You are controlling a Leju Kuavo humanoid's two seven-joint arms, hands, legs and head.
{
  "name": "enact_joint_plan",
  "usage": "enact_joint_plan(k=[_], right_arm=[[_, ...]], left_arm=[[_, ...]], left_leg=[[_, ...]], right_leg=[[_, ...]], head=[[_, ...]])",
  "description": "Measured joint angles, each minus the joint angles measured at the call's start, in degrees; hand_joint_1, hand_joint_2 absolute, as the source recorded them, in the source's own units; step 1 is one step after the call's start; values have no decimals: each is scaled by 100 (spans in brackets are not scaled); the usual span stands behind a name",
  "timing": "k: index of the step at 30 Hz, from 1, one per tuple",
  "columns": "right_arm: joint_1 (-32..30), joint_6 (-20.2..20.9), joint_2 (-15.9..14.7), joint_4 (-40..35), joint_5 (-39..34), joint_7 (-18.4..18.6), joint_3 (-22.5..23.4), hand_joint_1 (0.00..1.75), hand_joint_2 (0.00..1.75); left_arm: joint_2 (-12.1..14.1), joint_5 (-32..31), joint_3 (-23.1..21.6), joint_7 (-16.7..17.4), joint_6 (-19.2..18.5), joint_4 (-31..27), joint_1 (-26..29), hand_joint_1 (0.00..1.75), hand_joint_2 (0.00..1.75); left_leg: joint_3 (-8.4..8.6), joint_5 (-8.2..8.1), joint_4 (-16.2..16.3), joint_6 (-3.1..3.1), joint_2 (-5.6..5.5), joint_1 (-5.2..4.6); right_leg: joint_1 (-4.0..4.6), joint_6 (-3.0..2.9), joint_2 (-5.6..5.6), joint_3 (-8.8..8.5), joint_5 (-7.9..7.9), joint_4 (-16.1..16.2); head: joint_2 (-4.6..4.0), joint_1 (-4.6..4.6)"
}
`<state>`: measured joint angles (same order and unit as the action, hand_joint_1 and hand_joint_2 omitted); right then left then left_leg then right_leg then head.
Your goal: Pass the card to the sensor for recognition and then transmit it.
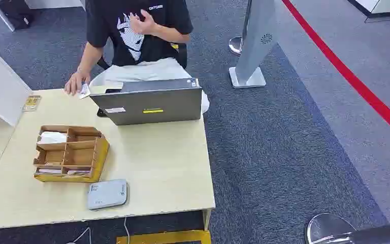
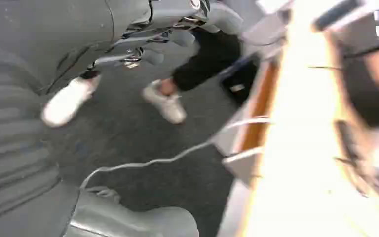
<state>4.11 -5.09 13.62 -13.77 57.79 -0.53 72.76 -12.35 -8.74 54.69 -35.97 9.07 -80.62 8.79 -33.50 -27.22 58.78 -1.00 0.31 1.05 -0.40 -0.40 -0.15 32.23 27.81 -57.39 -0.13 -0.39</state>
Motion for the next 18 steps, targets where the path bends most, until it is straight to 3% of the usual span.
enact_joint_plan(k=[10, 18], right_arm=[[40, -61, 17, 42, 326, 186, -2, 0, 175], [70, -81, 20, 63, 639, 356, -35, 0, 175]], left_arm=[[-79, -348, -1079, -175, 427, -1772, 549, 0, 175], [-337, -1087, -1811, -319, 269, -3147, 792, 0, 175]], left_leg=[[1, 0, 0, 0, 0, 0], [1, 0, 1, 0, 0, -1]], right_leg=[[0, 0, 1, 0, 0, 0], [-1, 0, 0, -1, -1, 0]], head=[[0, 0], [0, 0]])
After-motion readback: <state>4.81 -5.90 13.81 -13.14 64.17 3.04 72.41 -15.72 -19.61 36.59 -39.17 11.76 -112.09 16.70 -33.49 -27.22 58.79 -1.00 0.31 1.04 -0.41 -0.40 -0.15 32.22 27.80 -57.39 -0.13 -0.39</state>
